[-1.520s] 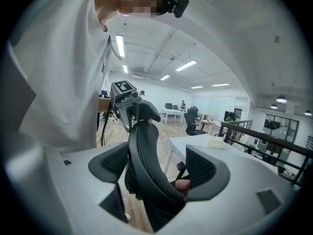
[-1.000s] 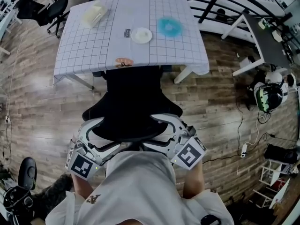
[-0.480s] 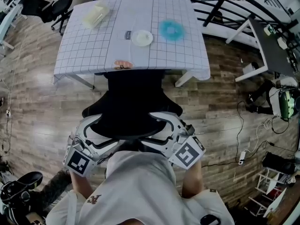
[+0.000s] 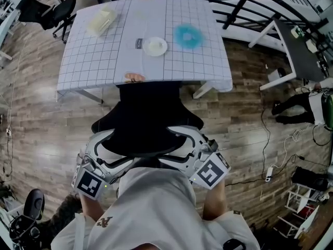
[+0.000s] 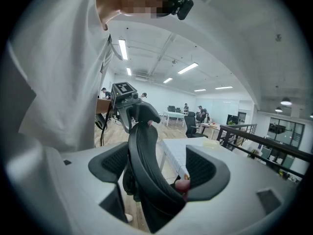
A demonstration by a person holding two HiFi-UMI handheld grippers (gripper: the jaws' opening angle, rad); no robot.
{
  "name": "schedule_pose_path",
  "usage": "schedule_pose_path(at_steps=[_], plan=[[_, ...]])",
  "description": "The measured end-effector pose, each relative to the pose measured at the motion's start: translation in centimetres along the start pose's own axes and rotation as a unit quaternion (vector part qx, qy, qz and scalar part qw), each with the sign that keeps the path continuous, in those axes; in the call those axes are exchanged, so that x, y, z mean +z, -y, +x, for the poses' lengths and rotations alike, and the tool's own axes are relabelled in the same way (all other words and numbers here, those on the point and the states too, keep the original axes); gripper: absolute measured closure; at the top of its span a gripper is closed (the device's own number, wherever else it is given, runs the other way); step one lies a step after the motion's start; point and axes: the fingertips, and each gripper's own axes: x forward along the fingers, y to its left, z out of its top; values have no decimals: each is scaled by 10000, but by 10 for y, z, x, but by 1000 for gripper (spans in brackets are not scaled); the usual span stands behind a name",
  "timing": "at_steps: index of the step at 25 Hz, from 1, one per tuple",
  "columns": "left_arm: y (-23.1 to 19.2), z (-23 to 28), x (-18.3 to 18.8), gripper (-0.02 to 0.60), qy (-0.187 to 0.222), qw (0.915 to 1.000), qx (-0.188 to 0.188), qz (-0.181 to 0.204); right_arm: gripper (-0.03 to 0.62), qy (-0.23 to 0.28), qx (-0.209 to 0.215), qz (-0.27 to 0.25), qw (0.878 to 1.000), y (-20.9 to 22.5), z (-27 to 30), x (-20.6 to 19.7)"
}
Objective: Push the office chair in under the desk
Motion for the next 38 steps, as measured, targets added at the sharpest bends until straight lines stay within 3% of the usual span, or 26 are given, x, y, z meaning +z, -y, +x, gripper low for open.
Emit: schedule_pose_path(at_steps=[5, 16, 38], plan=[[-8, 7, 2, 175, 235, 9997, -104, 47, 220, -45, -16, 73, 10000, 11, 3, -2], [-34, 20, 2, 176, 321, 9992, -176, 127, 217, -109, -181, 94, 9997, 40, 10, -3], [-65, 77, 18, 170, 230, 9997, -25, 25, 217, -84, -35, 67, 9999, 99, -10, -24]])
